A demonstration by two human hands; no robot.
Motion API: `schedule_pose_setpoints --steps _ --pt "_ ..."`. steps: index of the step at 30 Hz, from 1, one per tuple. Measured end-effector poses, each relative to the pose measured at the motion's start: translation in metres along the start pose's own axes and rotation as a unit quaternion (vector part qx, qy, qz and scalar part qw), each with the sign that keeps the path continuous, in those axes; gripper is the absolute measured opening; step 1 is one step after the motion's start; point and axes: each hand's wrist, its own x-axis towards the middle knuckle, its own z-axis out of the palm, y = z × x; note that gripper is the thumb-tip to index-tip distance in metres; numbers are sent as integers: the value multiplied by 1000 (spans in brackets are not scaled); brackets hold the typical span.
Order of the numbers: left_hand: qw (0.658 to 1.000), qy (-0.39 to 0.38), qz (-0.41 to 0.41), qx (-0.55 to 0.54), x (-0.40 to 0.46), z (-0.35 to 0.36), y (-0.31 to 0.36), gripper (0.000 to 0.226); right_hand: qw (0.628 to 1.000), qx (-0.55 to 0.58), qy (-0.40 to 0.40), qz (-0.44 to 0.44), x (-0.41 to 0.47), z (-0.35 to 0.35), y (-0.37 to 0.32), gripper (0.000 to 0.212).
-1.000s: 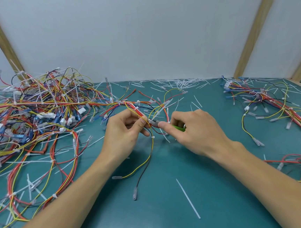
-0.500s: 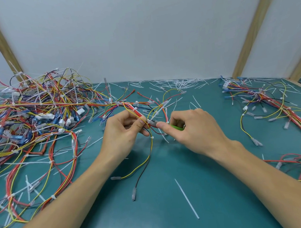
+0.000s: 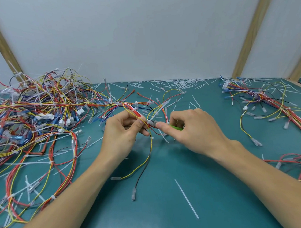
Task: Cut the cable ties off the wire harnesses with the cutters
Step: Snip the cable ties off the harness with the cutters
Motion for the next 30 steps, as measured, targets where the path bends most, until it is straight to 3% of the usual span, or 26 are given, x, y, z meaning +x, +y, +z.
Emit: schedule_pose_setpoints --steps 12,15,18,22,26,30 --pt "1000 -6 -9 14 -2 0 4 13 999 34 -3 29 -1 6 0 61" --pt "1000 -12 -28 4 -1 -2 5 10 991 116 11 67 -1 8 -1 65" --pt "999 -13 -43 3 0 -3 6 13 959 250 28 129 3 5 -3 67" --pt "998 0 -60 -13 2 -5 6 19 910 359 11 206 6 4 4 38" --pt "992 -28 -75 -98 3 -6 11 18 911 352 -25 213 8 9 9 2" --pt "977 -67 -88 -180 4 -10 17 21 927 322 -35 191 8 11 10 4"
